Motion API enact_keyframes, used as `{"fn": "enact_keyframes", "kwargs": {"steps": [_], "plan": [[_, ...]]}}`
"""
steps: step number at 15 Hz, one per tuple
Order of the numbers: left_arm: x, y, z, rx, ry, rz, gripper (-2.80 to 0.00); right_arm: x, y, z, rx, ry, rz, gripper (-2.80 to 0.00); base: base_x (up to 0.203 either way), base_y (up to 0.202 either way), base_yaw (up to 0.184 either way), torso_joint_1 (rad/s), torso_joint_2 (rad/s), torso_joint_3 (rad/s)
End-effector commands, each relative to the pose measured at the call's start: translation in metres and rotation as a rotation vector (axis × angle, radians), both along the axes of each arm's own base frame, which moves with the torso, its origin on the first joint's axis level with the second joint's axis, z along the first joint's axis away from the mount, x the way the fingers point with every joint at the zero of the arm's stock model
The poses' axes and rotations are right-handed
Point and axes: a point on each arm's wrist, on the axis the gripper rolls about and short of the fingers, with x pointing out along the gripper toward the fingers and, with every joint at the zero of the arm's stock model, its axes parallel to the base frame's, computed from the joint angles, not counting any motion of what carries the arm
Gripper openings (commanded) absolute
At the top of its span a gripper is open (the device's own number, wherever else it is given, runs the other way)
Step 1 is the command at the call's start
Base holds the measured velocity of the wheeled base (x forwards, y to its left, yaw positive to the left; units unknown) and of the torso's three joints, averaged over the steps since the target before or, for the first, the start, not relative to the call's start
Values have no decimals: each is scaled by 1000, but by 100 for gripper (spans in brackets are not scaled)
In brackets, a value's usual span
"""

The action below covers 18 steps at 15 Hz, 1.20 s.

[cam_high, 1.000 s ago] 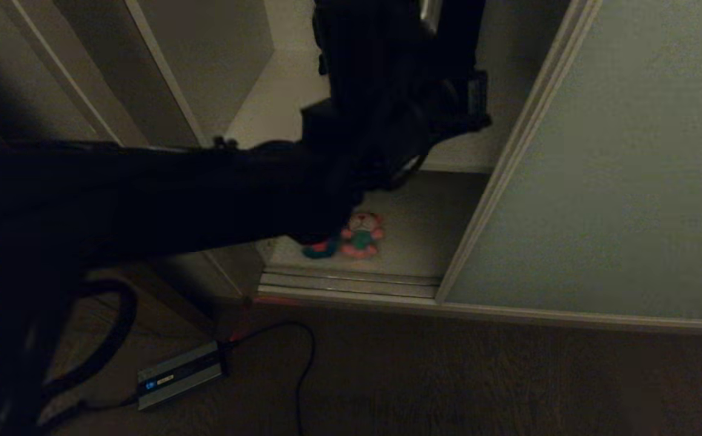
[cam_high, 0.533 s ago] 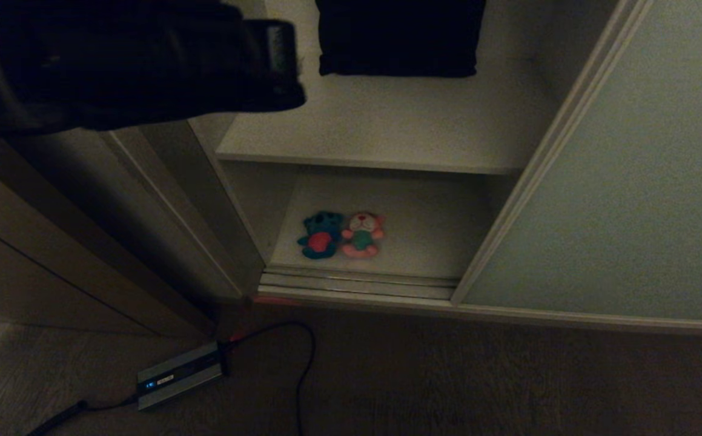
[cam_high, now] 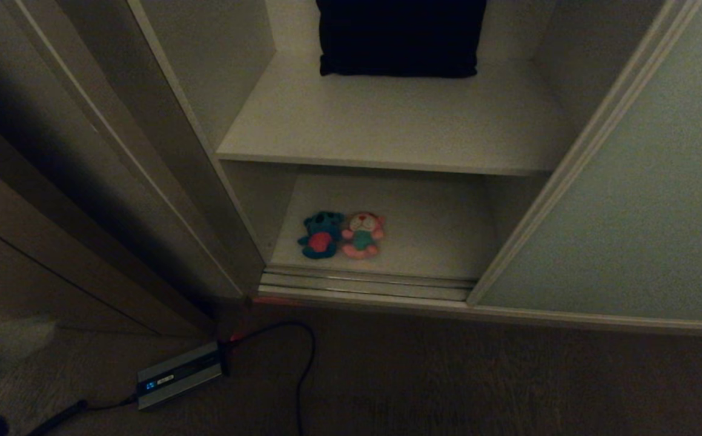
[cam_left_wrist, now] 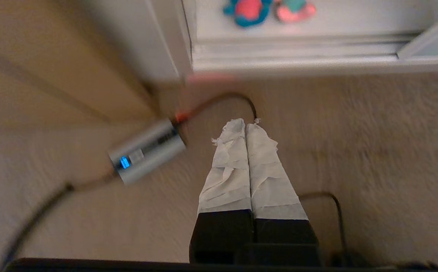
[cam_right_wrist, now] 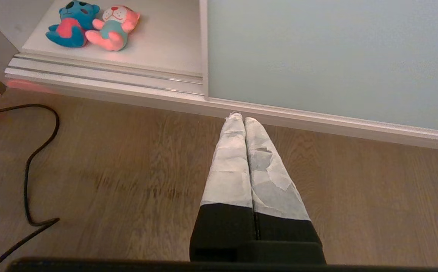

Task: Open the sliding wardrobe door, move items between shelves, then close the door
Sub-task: Open the door

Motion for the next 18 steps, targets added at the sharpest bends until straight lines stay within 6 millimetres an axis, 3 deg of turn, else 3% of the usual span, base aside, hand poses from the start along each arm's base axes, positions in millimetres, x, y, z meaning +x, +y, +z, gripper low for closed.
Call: {"fn": "enact_keyframes", "kwargs": {"steps": [1,4,8,10,13,18], "plan": [[-63,3,-45,-36,-121,47,-280,0,0,-1,0,5,0,-280,0,0,0,0,0,0],[-67,2,-93,-81,-21,67,-280,0,0,-1,0,5,0,-280,0,0,0,0,0,0],[-76,3,-130,4,-150,-37,-280,0,0,-1,0,5,1,-280,0,0,0,0,0,0],[-84,3,-139,-4,-218,-27,-280,0,0,-1,0,5,0,-280,0,0,0,0,0,0],[-78,6,-152,4,-216,129,-280,0,0,-1,0,4,1,-280,0,0,0,0,0,0],[-77,6,-151,0,-228,128,-280,0,0,-1,0,5,0,-280,0,0,0,0,0,0]]}}
